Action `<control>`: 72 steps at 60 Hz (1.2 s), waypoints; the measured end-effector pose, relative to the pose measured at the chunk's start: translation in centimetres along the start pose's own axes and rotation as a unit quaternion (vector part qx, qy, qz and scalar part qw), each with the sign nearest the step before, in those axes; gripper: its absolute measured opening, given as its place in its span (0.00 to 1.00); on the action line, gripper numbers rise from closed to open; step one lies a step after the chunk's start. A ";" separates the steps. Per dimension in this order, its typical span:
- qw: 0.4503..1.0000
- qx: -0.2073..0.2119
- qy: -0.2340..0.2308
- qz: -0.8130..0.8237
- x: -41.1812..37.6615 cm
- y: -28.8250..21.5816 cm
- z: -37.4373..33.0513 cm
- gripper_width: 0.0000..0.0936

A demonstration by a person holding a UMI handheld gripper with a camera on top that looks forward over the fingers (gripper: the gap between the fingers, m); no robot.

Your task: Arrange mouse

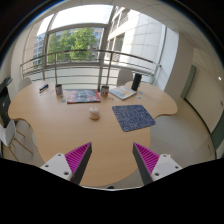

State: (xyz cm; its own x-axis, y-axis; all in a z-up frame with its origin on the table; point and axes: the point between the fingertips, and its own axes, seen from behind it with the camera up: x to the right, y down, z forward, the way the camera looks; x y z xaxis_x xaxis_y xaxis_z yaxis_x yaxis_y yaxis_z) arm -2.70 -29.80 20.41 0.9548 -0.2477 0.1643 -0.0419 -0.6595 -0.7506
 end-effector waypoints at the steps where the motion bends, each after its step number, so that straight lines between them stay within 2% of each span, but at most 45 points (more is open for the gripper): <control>1: 1.000 -0.001 -0.001 0.001 0.0 -0.3 -0.2 0.90; 10: 1.000 -0.014 -0.011 0.003 -0.5 -0.2 1.2 0.90; 17: 0.999 -0.025 -0.035 0.006 -2.3 -0.1 5.5 0.90; 25: 0.997 -0.016 -0.070 -0.008 -5.4 -1.1 12.6 0.91; 34: 0.994 0.005 -0.106 -0.029 -9.0 -4.7 22.2 0.91; 47: 0.992 0.027 -0.120 -0.033 -12.2 -8.8 35.5 0.90; 58: 0.990 0.017 -0.136 -0.033 -13.7 -9.0 41.9 0.80; 64: 0.987 0.028 -0.153 -0.028 -14.3 -9.9 42.6 0.58; 72: 0.987 0.036 -0.153 -0.034 -14.3 -9.9 42.5 0.48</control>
State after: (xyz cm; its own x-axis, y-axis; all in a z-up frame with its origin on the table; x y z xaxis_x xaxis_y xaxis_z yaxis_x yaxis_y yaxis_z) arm -3.39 10.42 -1.65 0.9993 0.0287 0.0228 0.0356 -0.6122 -0.7899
